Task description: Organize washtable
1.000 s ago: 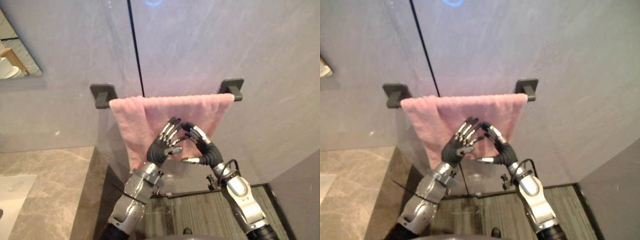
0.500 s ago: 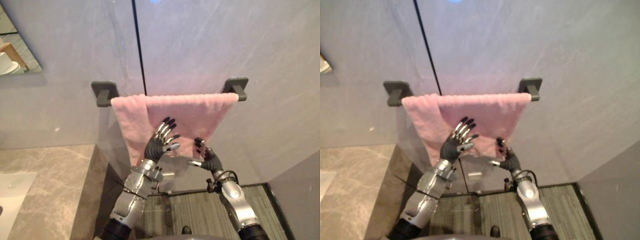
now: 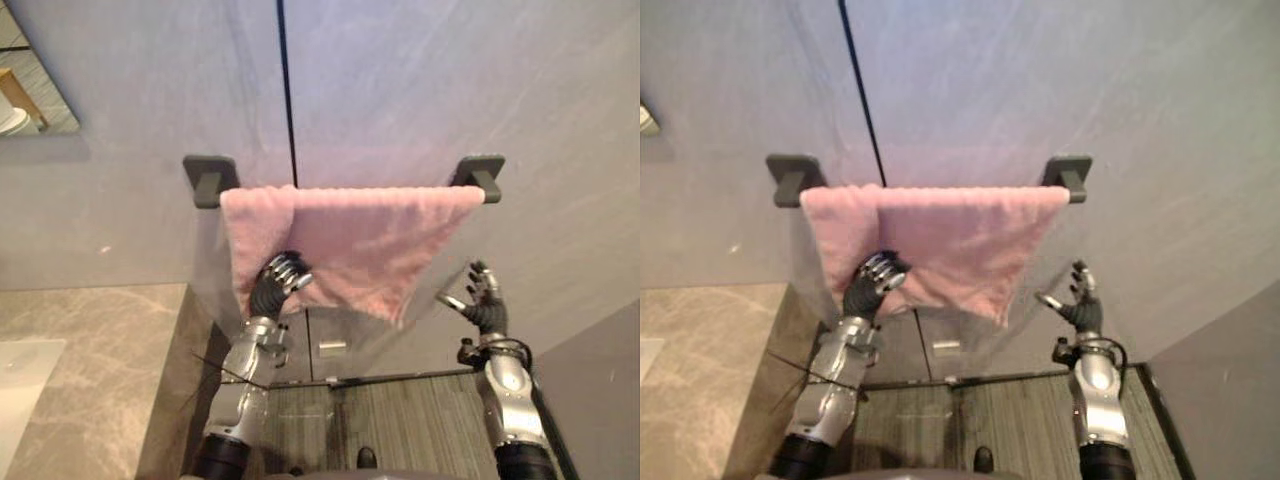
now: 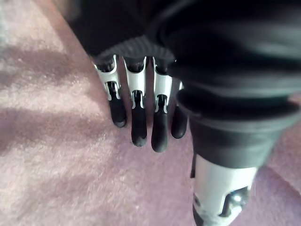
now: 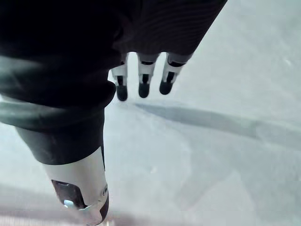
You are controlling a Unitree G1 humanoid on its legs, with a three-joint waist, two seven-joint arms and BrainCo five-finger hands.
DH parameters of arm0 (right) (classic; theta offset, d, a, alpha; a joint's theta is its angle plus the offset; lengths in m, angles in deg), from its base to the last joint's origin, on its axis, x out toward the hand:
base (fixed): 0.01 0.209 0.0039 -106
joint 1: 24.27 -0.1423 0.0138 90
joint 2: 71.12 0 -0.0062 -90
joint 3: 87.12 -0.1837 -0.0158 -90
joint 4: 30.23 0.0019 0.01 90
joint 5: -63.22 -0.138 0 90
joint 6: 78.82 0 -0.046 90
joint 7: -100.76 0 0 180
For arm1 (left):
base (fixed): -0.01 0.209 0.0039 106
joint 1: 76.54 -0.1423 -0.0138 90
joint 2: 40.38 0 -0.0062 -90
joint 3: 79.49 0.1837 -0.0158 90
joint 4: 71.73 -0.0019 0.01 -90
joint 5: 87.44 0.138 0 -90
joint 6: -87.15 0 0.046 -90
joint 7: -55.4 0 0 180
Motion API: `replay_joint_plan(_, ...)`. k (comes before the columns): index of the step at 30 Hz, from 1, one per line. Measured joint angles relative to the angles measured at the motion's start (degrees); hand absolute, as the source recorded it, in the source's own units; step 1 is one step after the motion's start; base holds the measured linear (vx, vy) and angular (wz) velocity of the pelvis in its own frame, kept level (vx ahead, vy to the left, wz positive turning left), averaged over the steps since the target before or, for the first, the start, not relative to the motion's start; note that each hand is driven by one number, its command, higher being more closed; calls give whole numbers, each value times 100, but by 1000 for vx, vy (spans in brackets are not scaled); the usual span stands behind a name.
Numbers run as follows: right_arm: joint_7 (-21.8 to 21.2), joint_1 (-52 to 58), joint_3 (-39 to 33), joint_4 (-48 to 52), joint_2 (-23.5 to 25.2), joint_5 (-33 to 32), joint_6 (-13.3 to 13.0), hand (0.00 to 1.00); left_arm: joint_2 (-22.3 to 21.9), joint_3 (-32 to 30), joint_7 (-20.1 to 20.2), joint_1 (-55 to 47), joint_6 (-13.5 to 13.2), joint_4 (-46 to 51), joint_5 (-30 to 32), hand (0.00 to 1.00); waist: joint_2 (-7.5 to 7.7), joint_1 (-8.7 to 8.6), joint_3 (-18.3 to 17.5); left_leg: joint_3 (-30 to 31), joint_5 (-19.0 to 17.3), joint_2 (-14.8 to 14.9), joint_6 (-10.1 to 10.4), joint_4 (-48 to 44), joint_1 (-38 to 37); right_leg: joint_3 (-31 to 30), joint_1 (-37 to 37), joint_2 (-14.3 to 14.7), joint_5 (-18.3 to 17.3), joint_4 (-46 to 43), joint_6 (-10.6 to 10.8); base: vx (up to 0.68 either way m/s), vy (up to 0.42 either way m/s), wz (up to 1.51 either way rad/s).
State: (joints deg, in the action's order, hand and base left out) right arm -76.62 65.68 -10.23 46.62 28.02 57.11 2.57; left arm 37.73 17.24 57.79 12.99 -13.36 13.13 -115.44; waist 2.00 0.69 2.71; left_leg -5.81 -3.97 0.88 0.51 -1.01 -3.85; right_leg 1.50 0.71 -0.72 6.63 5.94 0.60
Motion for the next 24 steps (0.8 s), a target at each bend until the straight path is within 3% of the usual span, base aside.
replay_joint_plan(8,226,247,-854,118,38,-1,-11,0,-4,-544,-2,-442,1,-169,175,0,-9,4,13,83,0,1,0,6,2,45,22,1,0,2,-1,-7,3,3)
replay_joint_plan(15,214,819,-941,35,305,255,-8,0,-10,-711,68,-979,17,-705,745,0,-42,-28,93,85,1,2,4,36,-63,116,78,-1,-10,1,13,-23,12,2)
replay_joint_plan(24,78,1489,-592,-1518,604,738,50,0,-60,-697,131,-1556,245,-2473,1838,0,-78,11,174,-59,-18,19,37,151,-203,89,193,2,-110,-18,70,-11,5,-2)
